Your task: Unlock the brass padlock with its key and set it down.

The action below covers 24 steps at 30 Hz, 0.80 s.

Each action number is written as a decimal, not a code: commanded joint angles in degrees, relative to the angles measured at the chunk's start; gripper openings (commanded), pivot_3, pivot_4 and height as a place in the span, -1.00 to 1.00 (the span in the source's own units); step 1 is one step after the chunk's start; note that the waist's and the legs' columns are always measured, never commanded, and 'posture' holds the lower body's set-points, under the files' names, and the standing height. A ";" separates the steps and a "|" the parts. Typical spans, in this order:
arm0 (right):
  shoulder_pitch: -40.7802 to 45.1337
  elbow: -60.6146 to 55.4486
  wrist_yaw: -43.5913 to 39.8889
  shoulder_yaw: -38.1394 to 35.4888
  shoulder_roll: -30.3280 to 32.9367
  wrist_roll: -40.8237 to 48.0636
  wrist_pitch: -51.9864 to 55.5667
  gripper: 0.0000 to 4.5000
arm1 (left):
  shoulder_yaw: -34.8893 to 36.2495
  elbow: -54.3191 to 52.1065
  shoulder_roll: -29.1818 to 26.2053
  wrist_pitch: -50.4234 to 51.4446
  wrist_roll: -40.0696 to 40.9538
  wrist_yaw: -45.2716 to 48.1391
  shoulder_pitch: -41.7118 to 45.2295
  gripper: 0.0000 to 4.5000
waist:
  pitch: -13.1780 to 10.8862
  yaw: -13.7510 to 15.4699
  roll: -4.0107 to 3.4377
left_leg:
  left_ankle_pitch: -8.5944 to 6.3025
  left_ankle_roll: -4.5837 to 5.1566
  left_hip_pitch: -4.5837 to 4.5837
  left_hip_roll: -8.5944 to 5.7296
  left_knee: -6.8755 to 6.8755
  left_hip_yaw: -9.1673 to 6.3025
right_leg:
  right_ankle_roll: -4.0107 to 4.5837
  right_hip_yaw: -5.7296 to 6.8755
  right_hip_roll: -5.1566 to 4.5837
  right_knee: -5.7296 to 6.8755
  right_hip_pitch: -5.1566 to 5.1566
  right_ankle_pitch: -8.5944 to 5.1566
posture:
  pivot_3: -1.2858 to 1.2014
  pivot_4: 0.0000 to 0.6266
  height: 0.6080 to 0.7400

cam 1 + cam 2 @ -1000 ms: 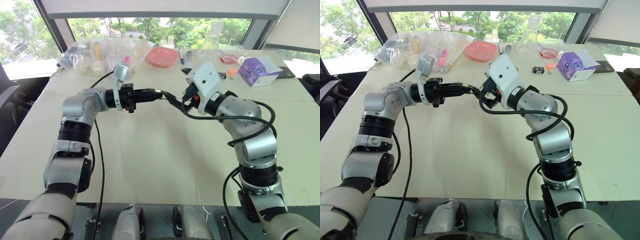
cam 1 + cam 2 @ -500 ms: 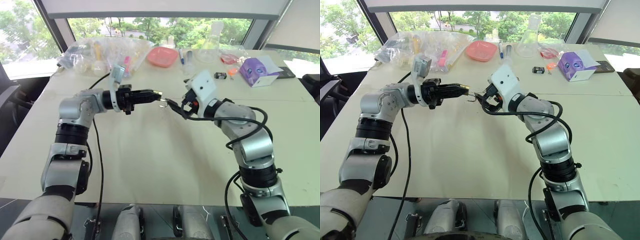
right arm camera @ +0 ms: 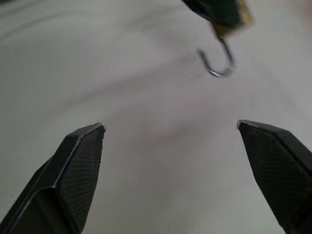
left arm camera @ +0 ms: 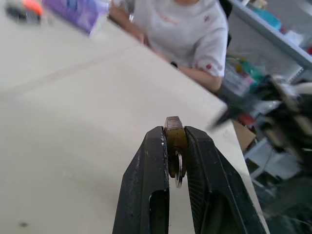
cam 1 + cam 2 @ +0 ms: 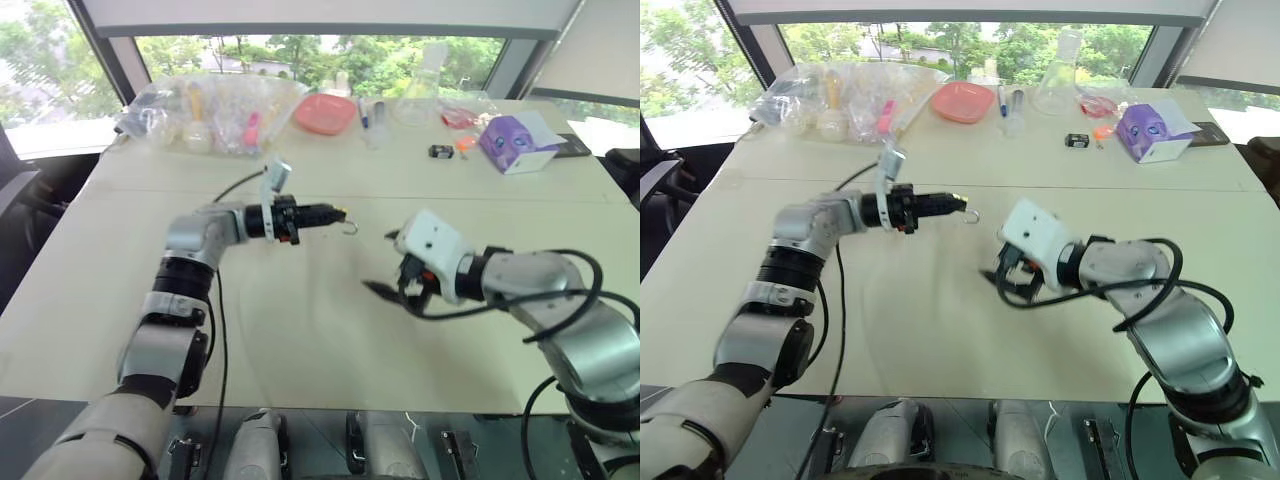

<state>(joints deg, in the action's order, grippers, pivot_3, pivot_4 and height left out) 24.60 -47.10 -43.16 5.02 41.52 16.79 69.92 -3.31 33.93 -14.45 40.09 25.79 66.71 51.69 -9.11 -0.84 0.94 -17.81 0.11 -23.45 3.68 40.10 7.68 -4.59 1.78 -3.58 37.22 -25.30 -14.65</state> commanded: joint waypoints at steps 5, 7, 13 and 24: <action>1.37 -0.41 4.84 -1.70 0.23 1.39 2.97 0.99 | -0.25 12.53 6.40 -1.17 -3.87 -4.77 4.06 -0.97 | 0.00 0.15 0.01 | -0.02 0.05 0.00 -0.01 0.01 -0.02 | 0.01 0.00 0.01 0.01 -0.01 0.00 | 0.03 -0.52 0.90; 1.78 -0.01 6.10 -0.89 -0.18 1.36 2.93 0.99 | 0.54 16.27 7.76 -2.70 -4.50 -5.25 5.40 -0.97 | 0.00 0.24 0.01 | -0.03 0.06 -0.05 0.00 -0.02 -0.02 | 0.01 0.01 0.02 -0.02 -0.05 0.00 | 0.03 -0.52 0.90; 2.30 0.80 8.50 -0.05 -0.22 1.80 2.45 1.00 | 0.80 22.17 8.74 -5.48 -6.79 -4.81 7.49 0.01 | 0.00 0.32 0.01 | -0.04 0.08 -0.05 -0.03 -0.01 -0.01 | 0.01 0.01 -0.02 -0.05 -0.01 0.00 | 0.03 -0.52 0.90; -0.12 2.47 11.58 0.12 1.04 0.97 -0.83 1.00 | 1.94 6.09 -1.31 -16.57 -10.86 -6.71 2.37 0.98 | 0.01 0.03 0.02 | -0.03 0.07 -0.02 0.05 -0.06 -0.02 | 0.02 0.00 0.02 0.01 -0.07 0.00 | 0.03 -0.52 0.90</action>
<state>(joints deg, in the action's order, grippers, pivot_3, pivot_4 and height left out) 24.60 -44.39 -32.75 6.32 42.75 18.41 70.68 -3.79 46.51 -14.41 23.36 12.69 59.65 54.09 -9.10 -0.81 0.96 -17.85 0.17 -23.48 3.74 40.04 7.66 -4.56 1.78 -3.56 37.22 -25.37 -14.65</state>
